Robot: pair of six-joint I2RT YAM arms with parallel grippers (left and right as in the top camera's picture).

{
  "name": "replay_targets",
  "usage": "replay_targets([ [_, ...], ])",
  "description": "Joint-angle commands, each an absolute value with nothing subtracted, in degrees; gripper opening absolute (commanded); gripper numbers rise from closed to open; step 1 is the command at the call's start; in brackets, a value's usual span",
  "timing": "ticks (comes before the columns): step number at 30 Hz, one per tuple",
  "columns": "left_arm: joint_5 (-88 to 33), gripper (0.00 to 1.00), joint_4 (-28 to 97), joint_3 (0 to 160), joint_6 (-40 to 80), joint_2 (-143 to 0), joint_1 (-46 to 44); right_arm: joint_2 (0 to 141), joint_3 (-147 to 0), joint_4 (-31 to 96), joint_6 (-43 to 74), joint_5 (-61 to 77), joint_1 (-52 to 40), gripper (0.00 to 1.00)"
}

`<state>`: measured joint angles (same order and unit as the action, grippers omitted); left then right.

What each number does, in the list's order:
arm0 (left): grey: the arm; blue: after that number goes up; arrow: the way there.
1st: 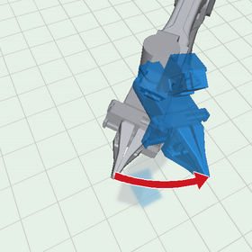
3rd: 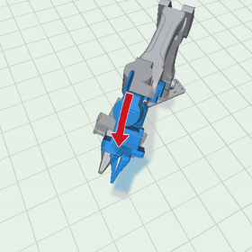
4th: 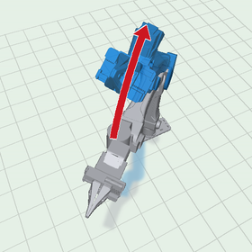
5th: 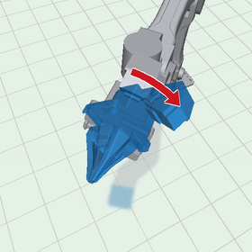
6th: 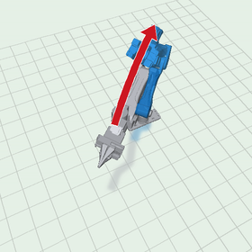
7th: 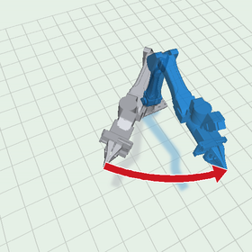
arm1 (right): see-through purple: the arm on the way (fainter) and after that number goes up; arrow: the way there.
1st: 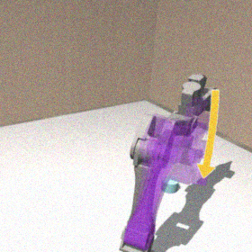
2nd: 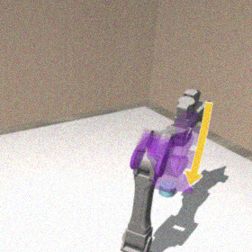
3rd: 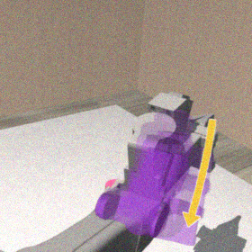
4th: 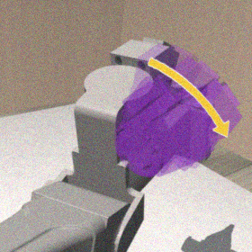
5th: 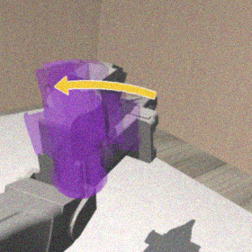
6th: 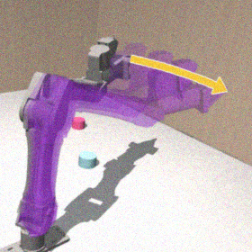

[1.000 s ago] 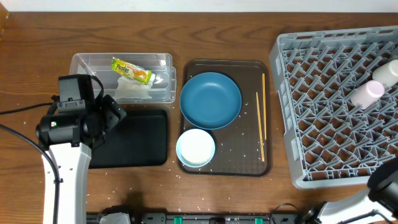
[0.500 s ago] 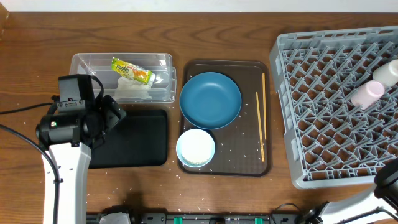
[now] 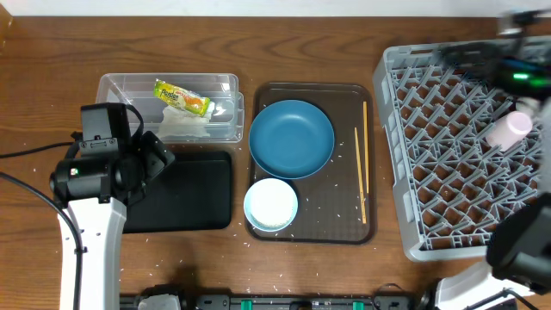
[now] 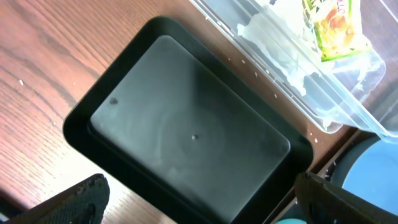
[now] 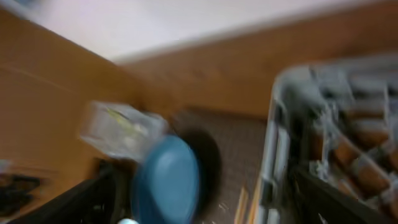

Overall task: Sort waste into correct bins and load items into the dishwasher rack
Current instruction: 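Release the white cup and raise the right gripper from the rack, then move the right gripper left over the brown tray toward the chopsticks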

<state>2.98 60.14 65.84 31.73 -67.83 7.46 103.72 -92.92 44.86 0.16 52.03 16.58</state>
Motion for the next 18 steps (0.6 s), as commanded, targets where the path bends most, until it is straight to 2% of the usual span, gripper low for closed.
replay_targets([
  [1, 3.0, 0.98, 60.4, 66.7, 31.8, -68.1, 7.7, 103.2, -92.9, 48.2, 0.1, 18.6, 7.3, 0.91],
  [4, 3.0, 0.98, 60.4, 66.7, 31.8, -68.1, 7.7, 103.3, -92.9, 51.2, 2.2, -0.8, -1.7, 0.97],
  [7, 3.0, 0.98, 60.4, 66.7, 31.8, -68.1, 7.7, 103.3, -92.9, 52.8, 3.8, -11.7, -8.3, 0.98],
  [12, 3.0, 0.98, 60.4, 66.7, 31.8, -68.1, 7.7, 103.6, -92.9, 54.7, 5.8, -13.9, -14.1, 0.94],
  [18, 3.0, 0.98, 60.4, 66.7, 31.8, -68.1, 7.7, 105.4, -92.9, 56.4, 7.6, -14.1, -13.6, 0.87],
])
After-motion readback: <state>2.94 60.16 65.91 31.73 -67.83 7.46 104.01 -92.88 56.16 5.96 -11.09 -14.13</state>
